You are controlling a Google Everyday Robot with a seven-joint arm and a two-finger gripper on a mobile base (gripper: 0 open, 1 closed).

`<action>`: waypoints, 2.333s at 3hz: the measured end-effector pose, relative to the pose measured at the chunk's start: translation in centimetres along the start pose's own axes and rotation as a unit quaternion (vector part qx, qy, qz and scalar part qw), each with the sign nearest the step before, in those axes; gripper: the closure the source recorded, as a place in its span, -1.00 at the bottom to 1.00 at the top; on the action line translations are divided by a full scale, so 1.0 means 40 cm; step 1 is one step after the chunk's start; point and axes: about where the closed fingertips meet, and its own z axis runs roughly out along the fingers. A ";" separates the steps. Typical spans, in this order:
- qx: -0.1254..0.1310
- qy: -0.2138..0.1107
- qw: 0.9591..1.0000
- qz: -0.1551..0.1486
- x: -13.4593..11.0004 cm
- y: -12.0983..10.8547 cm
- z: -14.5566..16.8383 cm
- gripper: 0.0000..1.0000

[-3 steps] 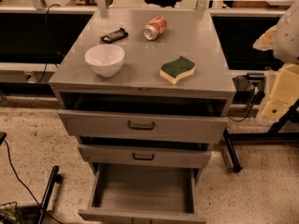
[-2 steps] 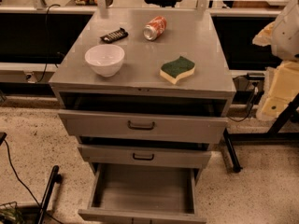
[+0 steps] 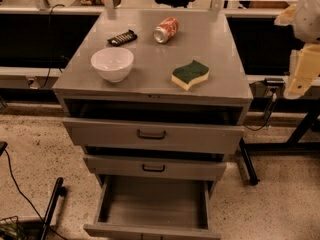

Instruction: Place sponge into bottom drawer

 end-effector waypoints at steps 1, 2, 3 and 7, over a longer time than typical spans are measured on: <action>0.022 -0.028 0.999 0.011 0.003 -0.052 -0.017 -1.00; 0.010 0.001 1.000 -0.025 -0.012 -0.039 0.007 -1.00; 0.004 0.023 0.996 -0.091 -0.046 -0.072 0.073 -1.00; -0.100 -0.023 0.934 -0.342 -0.319 -0.134 0.446 -1.00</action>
Offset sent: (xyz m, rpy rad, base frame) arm 0.0169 0.0087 -0.0095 -0.1334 0.0248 0.1038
